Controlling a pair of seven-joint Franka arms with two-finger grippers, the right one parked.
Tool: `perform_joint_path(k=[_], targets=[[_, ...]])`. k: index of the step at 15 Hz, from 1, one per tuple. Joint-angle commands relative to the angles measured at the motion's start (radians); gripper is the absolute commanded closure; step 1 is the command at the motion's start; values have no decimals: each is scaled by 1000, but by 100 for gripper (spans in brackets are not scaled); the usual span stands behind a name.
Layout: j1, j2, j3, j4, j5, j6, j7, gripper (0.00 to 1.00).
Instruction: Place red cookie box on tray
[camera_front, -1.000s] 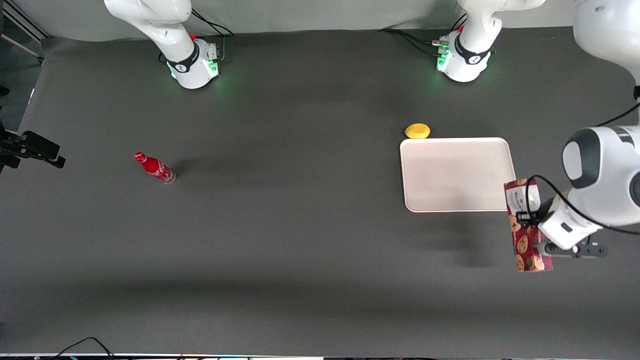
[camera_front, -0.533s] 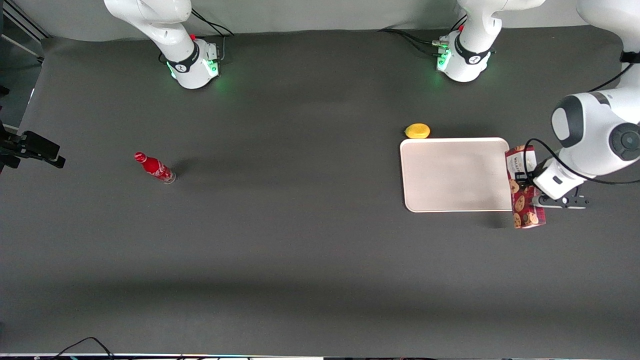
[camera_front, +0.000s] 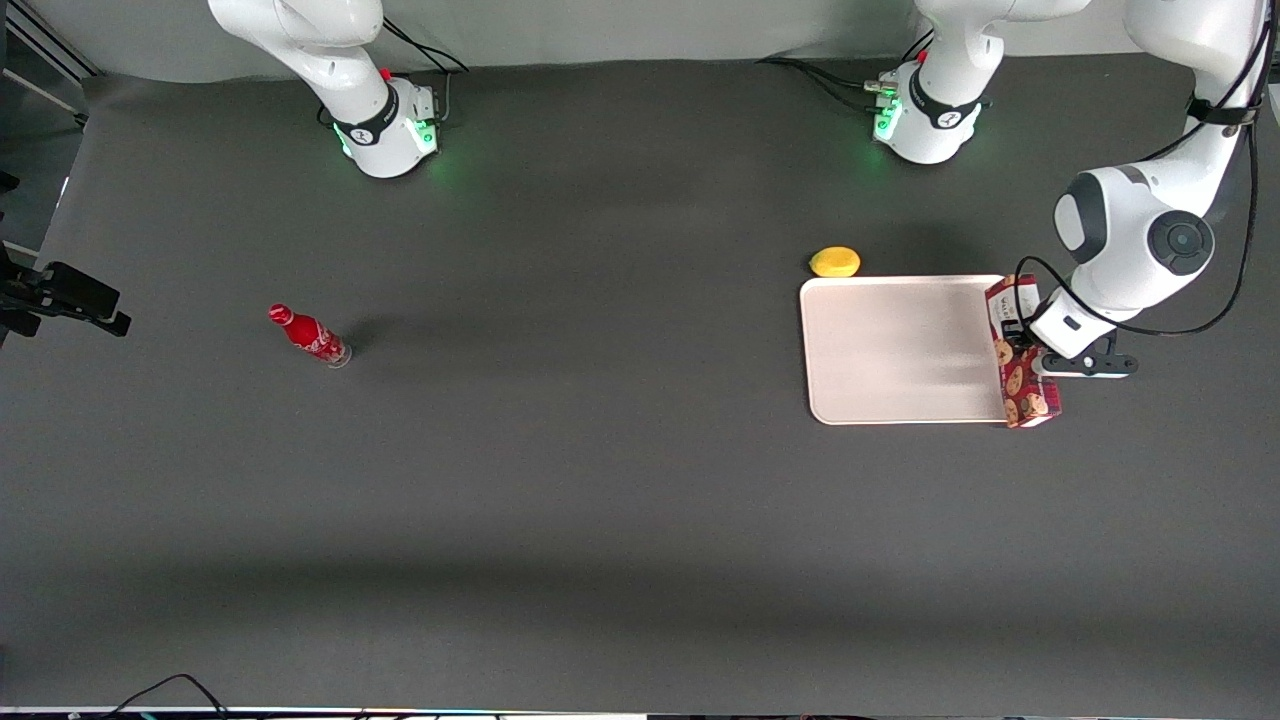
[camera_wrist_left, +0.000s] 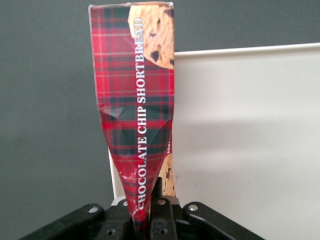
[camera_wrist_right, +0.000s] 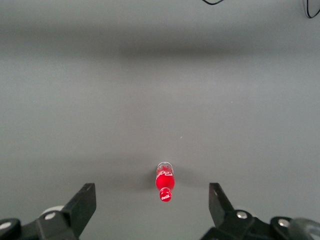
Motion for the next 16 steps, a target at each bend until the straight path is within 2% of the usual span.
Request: perform_joint_path(k=[1, 2, 3, 4, 7, 13, 16], targets=[[-7, -45, 8, -33, -8, 8, 16, 100], [-7, -44, 10, -33, -9, 7, 11, 63], [-7, -40, 8, -33, -17, 10, 11, 4], [-9, -39, 8, -31, -26, 8, 11, 0], [-9, -53, 7, -4, -28, -30, 7, 0], [-12, -48, 5, 359, -29, -424, -1, 0], [-13, -50, 2, 481, -29, -496, -2, 0]])
